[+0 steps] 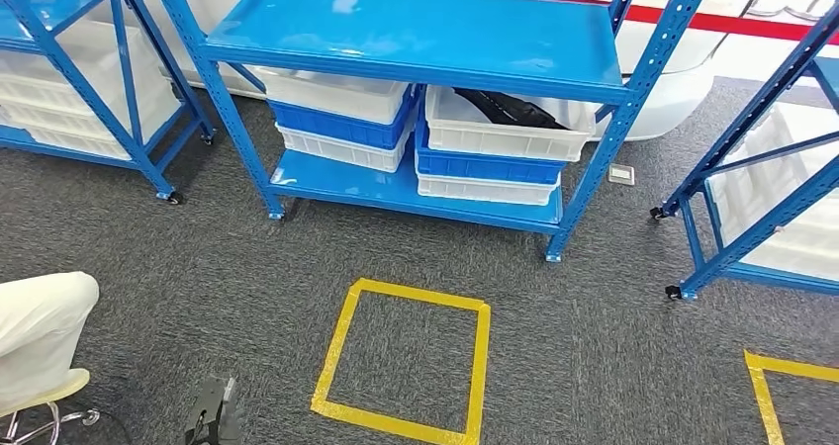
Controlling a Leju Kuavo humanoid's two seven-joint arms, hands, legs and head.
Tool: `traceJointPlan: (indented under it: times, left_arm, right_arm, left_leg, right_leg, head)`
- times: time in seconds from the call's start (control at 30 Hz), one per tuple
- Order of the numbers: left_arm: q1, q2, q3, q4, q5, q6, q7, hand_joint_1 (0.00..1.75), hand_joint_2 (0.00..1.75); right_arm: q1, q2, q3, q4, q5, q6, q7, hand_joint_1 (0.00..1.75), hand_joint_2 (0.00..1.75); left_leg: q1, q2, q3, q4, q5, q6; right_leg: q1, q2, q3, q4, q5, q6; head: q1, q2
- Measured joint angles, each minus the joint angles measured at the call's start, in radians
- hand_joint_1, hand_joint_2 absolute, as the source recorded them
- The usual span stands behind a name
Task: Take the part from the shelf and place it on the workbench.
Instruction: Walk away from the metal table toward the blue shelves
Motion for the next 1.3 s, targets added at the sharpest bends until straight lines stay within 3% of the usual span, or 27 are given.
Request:
traceJointPlan:
  times: [0.07,0.1,0.13,0.17,0.2,0.23,0.3,0.37,0.47,0.53,0.6,0.63,0.67,0.73,0.77,0.83,0.87,0.93,1.0,1.03,1.1,1.17,1.2,1.27,1.3]
  left_arm:
    - [-0.008,0.001,0.0,0.008,0.0,-0.001,0.0,0.0,0.0]
    - [-0.01,0.001,-0.001,0.013,0.0,-0.001,0.0,0.0,0.0]
    - [-0.01,0.001,-0.001,0.017,0.0,-0.002,0.0,0.0,0.0]
    - [-0.01,0.0,-0.001,0.02,0.0,-0.002,0.0,0.0,0.0]
    - [-0.011,0.0,-0.002,0.023,0.0,-0.003,0.0,0.0,0.0]
    - [-0.013,0.001,-0.002,0.026,0.0,-0.003,0.0,0.0,0.0]
    - [-0.017,0.002,-0.003,0.031,0.0,-0.002,0.0,0.0,0.0]
    - [-0.02,0.002,-0.003,0.034,0.0,-0.002,0.0,0.0,0.0]
    - [-0.025,0.004,-0.004,0.037,-0.001,-0.002,-0.001,0.0,0.0]
    - [-0.027,0.004,-0.006,0.039,-0.001,-0.002,-0.002,0.0,0.0]
    - [-0.026,0.005,-0.006,0.042,-0.001,-0.002,-0.002,0.0,0.0]
    - [-0.025,0.006,-0.006,0.044,-0.001,-0.002,-0.002,0.0,0.0]
    - [-0.025,0.007,-0.006,0.046,-0.001,-0.002,-0.002,0.0,0.0]
    - [-0.026,0.009,-0.007,0.049,-0.001,-0.002,-0.002,0.0,0.0]
    - [-0.027,0.01,-0.008,0.051,-0.001,-0.002,-0.002,0.0,0.0]
    - [-0.027,0.011,-0.01,0.055,-0.001,-0.002,-0.002,0.0,0.0]
    - [-0.027,0.012,-0.01,0.056,-0.001,-0.002,-0.002,0.0,0.0]
    - [-0.028,0.011,-0.01,0.057,-0.002,-0.002,-0.003,0.0,0.0]
    - [-0.032,0.012,-0.011,0.058,-0.002,-0.001,-0.003,0.0,0.0]
    - [-0.034,0.013,-0.011,0.059,-0.002,0.0,-0.004,0.0,0.0]
    - [-0.036,0.013,-0.011,0.063,-0.001,0.003,-0.004,0.0,0.0]
    - [-0.036,0.013,-0.012,0.069,0.001,0.007,-0.005,0.0,0.0]
    - [-0.036,0.013,-0.013,0.072,0.002,0.008,-0.006,0.0,0.0]
    - [-0.037,0.013,-0.015,0.076,0.003,0.009,-0.008,0.0,0.0]
    - [-0.038,0.014,-0.016,0.078,0.004,0.009,-0.008,0.0,0.0]
  right_arm:
    - [0.0,-0.002,0.0,0.0,-0.002,0.0,0.0,0.0,0.0]
    - [0.002,-0.004,0.0,0.0,-0.003,-0.001,0.0,0.0,0.0]
    - [0.005,-0.005,0.0,0.0,-0.004,-0.001,0.0,0.0,0.0]
    - [0.007,-0.006,-0.001,0.0,-0.004,-0.001,0.0,0.0,0.0]
    - [0.009,-0.007,-0.001,0.0,-0.005,-0.001,0.0,0.0,0.0]
    - [0.01,-0.007,-0.001,0.001,-0.005,-0.002,0.0,0.0,0.0]
    - [0.009,-0.008,-0.001,0.001,-0.005,-0.002,0.0,0.0,0.0]
    - [0.01,-0.008,-0.001,0.001,-0.005,-0.002,0.001,0.0,0.0]
    - [0.011,-0.007,-0.001,0.001,-0.005,-0.003,0.001,0.0,0.0]
    - [0.007,-0.008,-0.002,0.001,-0.005,-0.003,0.001,0.0,0.0]
    - [0.007,-0.008,-0.002,0.001,-0.005,-0.003,0.001,0.0,0.0]
    - [0.009,-0.008,-0.002,0.001,-0.005,-0.003,0.001,0.0,0.0]
    - [0.011,-0.008,-0.002,0.001,-0.005,-0.003,0.001,0.0,0.0]
    - [0.012,-0.007,-0.002,0.001,-0.005,-0.003,0.001,0.0,0.0]
    - [0.011,-0.007,-0.002,0.001,-0.005,-0.003,0.001,0.0,0.0]
    - [0.008,-0.007,-0.002,0.001,-0.005,-0.003,0.001,0.0,0.0]
    - [0.007,-0.007,-0.003,0.001,-0.005,-0.003,0.001,0.0,0.0]
    - [0.004,-0.008,-0.003,0.0,-0.005,-0.003,0.002,0.0,0.0]
    - [0.001,-0.007,-0.003,0.0,-0.005,-0.003,0.0,0.0,0.0]
    - [0.0,-0.007,-0.003,0.0,-0.005,-0.004,0.0,0.0,0.0]
    - [0.004,-0.008,-0.003,0.0,-0.005,-0.004,-0.001,0.0,0.0]
    - [0.01,-0.011,-0.003,0.001,-0.004,-0.004,0.0,0.0,0.0]
    - [0.011,-0.011,-0.003,0.001,-0.004,-0.005,0.0,0.0,0.0]
    - [0.011,-0.012,-0.003,0.001,-0.003,-0.005,0.0,0.0,0.0]
    - [0.011,-0.012,-0.003,0.001,-0.002,-0.005,-0.001,0.0,0.0]
  left_leg:
    - [-0.002,-0.002,0.007,0.0,-0.007,0.003]
    - [-0.002,-0.004,0.011,0.0,-0.012,0.003]
    - [-0.002,-0.005,0.017,0.001,-0.018,0.001]
    - [-0.002,-0.007,0.025,0.001,-0.025,-0.002]
    - [-0.001,-0.007,0.035,0.003,-0.033,-0.006]
    - [-0.001,-0.008,0.044,0.005,-0.042,-0.012]
    - [-0.003,-0.007,0.052,0.009,-0.059,-0.024]
    - [-0.005,-0.007,0.055,0.015,-0.07,-0.034]
    - [0.002,-0.004,0.039,0.066,-0.088,-0.049]
    - [0.009,0.0,-0.031,0.184,-0.123,-0.062]
    - [0.015,0.001,-0.116,0.297,-0.161,-0.072]
    - [0.018,0.002,-0.14,0.312,-0.161,-0.074]
    - [0.019,0.003,-0.147,0.29,-0.14,-0.075]
    - [0.021,0.005,-0.116,0.164,-0.046,-0.071]
    - [0.018,0.006,-0.099,0.108,-0.014,-0.067]
    - [0.011,0.006,-0.078,0.053,0.004,-0.055]
    - [0.007,0.006,-0.075,0.054,-0.007,-0.047]
    - [0.006,0.004,-0.057,0.045,0.002,-0.032]
    - [0.005,0.003,-0.041,0.041,0.001,-0.021]
    - [0.003,0.003,-0.036,0.041,-0.003,-0.016]
    - [-0.002,0.0,-0.026,0.041,-0.017,-0.009]
    - [-0.007,-0.005,-0.005,0.041,-0.035,-0.006]
    - [-0.01,-0.007,0.008,0.041,-0.045,-0.005]
    - [-0.014,-0.009,0.031,0.041,-0.065,-0.008]
    - [-0.016,-0.01,0.039,0.042,-0.075,-0.011]
  right_leg:
    - [-0.002,0.001,-0.082,0.128,-0.046,-0.003]
    - [-0.003,0.001,-0.117,0.169,-0.055,0.002]
    - [-0.004,0.001,-0.136,0.175,-0.047,0.013]
    - [-0.005,0.001,-0.133,0.141,-0.019,0.027]
    - [-0.008,0.001,-0.113,0.072,0.025,0.041]
    - [-0.011,0.0,-0.089,0.0,0.065,0.049]
    - [-0.008,-0.002,-0.055,-0.093,0.1,0.032]
    - [-0.003,-0.002,-0.048,-0.105,0.094,0.001]
    - [-0.01,0.001,-0.021,-0.107,0.09,-0.025]
    - [-0.011,0.001,-0.007,-0.108,0.08,-0.037]
    - [-0.011,0.002,0.006,-0.108,0.066,-0.04]
    - [-0.011,0.003,0.015,-0.108,0.058,-0.039]
    - [-0.012,0.004,0.027,-0.108,0.049,-0.036]
    - [-0.014,0.005,0.05,-0.109,0.029,-0.029]
    - [-0.014,0.005,0.061,-0.11,0.02,-0.023]
    - [-0.01,0.005,0.073,-0.112,0.006,-0.009]
    - [-0.007,0.006,0.082,-0.111,0.005,0.0]
    - [-0.002,0.005,0.089,-0.1,0.001,0.014]
    - [-0.003,0.004,0.048,-0.031,-0.002,0.018]
    - [-0.005,0.004,0.006,0.029,-0.009,0.016]
    - [-0.003,0.004,-0.084,0.136,-0.052,0.003]
    - [0.001,0.004,-0.13,0.139,-0.081,-0.002]
    - [0.003,0.004,-0.129,0.095,-0.063,0.003]
    - [0.007,0.003,-0.103,-0.018,0.028,0.012]
    - [0.012,0.001,-0.091,-0.056,0.067,0.009]
  head:
    - [0.001,0.0]
    - [0.001,0.0]
    - [0.002,0.0]
    - [0.002,0.0]
    - [0.002,0.0]
    - [0.003,0.0]
    - [0.003,0.0]
    - [0.002,0.0]
    - [-0.001,0.0]
    - [-0.003,0.0]
    - [-0.003,0.0]
    - [-0.003,0.0]
    - [-0.003,0.0]
    - [-0.003,0.0]
    - [-0.003,0.0]
    - [-0.002,0.0]
    - [-0.002,0.0]
    - [-0.002,0.0]
    - [-0.001,0.0]
    - [-0.001,0.0]
    - [-0.001,0.0]
    - [0.001,0.0]
    - [0.001,0.0]
    - [0.0,0.0]
    - [0.001,0.0]
